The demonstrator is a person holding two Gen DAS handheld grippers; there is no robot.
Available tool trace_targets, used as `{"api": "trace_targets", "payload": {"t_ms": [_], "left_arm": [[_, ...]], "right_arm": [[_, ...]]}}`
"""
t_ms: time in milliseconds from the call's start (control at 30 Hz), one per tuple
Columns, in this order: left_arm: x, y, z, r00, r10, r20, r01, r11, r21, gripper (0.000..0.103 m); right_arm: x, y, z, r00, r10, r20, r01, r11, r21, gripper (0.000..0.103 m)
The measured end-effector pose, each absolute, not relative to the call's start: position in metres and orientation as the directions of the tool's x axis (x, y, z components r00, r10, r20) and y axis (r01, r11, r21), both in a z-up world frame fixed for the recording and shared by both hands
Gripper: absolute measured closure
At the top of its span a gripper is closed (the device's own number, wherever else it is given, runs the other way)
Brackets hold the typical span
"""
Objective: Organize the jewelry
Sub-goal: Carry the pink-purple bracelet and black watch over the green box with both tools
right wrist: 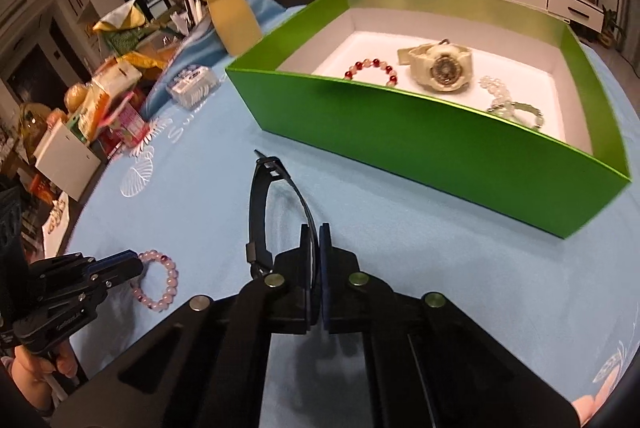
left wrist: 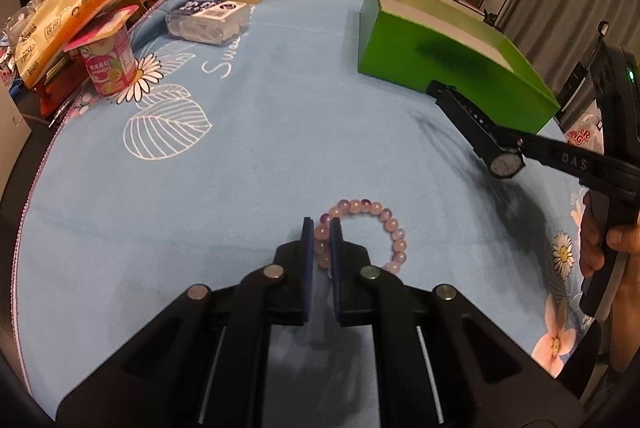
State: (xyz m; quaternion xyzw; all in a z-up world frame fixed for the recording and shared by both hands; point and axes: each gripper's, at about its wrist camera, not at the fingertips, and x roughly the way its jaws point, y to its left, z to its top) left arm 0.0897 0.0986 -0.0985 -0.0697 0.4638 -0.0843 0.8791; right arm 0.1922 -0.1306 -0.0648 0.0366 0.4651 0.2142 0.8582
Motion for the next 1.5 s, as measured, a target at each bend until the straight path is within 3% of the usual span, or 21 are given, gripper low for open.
{"api": "trace_targets", "payload": {"t_ms": [1500], "left_arm": [[0.107, 0.052, -0.007, 0.654, -0.253, -0.713, 0.179, 0.967, -0.179, 0.096]], "right_arm": [[0.16, -0.198, 0.003, 0.642, 0.424, -0.639, -0.277, 0.905, 0.322, 0.1]]}}
